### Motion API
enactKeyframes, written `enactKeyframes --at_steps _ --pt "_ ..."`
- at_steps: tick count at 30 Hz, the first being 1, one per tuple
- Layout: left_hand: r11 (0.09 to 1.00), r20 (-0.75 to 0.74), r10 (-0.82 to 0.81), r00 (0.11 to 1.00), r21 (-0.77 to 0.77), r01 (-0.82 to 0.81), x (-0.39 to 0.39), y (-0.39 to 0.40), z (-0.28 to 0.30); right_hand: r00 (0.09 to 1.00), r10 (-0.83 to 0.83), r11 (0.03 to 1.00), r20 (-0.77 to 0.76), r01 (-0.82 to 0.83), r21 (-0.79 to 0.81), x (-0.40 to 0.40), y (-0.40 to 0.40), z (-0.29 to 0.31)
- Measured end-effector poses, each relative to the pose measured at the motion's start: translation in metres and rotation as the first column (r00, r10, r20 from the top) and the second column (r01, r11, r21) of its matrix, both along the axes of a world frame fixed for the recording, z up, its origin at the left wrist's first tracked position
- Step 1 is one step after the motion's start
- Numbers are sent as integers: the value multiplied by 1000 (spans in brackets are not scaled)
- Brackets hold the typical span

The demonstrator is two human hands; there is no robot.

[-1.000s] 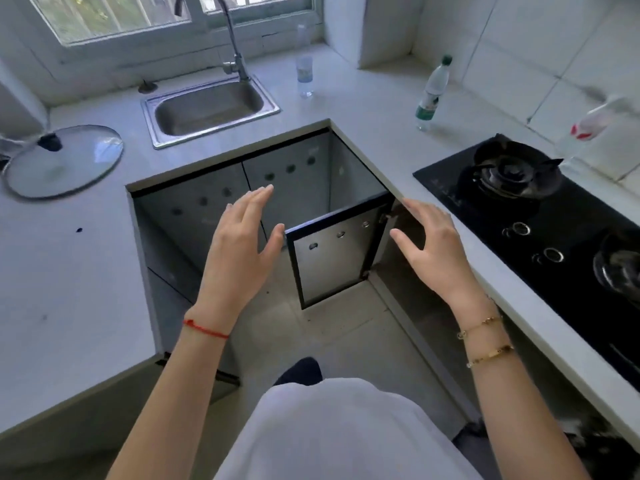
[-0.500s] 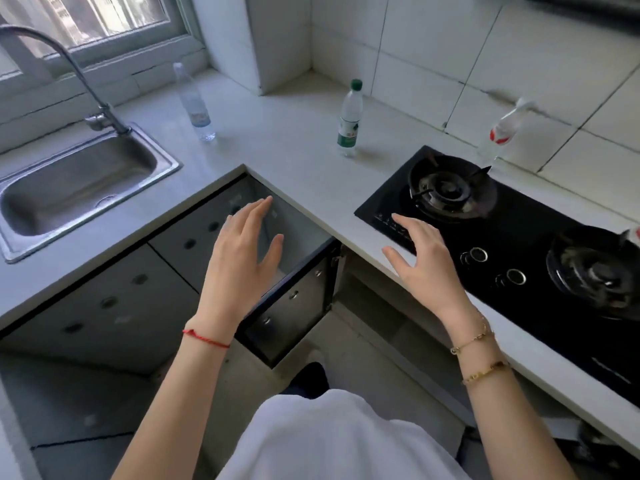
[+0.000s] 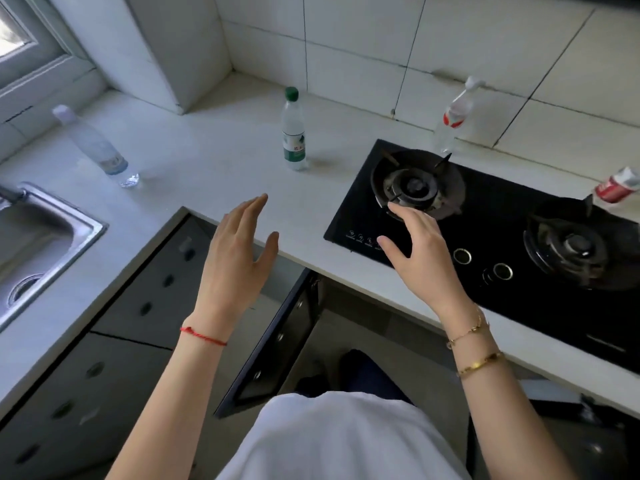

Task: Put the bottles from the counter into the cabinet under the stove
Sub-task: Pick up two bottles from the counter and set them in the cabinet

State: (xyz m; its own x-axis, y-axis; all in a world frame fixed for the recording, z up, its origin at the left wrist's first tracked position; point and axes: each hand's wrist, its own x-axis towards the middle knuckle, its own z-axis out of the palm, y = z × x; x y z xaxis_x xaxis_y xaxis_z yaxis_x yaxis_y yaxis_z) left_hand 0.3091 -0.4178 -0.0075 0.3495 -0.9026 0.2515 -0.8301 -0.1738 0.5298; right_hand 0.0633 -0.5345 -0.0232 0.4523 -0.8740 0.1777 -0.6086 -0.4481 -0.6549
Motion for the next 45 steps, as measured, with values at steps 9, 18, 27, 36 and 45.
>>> enactKeyframes --at_steps 9,18,27,36,45 --pt "998 19 -49 999 -29 50 -2 -54 1 999 -26 1000 -20 26 -13 -7 -47 -5" --pt "998 50 -21 999 -64 24 -5 -129 4 998 -45 996 -40 41 -75 -13 -130 6" --pt "992 81 64 995 -114 -54 30 -212 6 997 38 997 -68 -43 -67 18 -206 15" --pt "998 78 56 995 23 -58 101 -321 -4 996 81 993 -36 -84 -82 97 -270 20" --pt "969 59 -31 998 246 16 129 -383 -28 999 49 996 -24 -51 -77 130 -306 10"
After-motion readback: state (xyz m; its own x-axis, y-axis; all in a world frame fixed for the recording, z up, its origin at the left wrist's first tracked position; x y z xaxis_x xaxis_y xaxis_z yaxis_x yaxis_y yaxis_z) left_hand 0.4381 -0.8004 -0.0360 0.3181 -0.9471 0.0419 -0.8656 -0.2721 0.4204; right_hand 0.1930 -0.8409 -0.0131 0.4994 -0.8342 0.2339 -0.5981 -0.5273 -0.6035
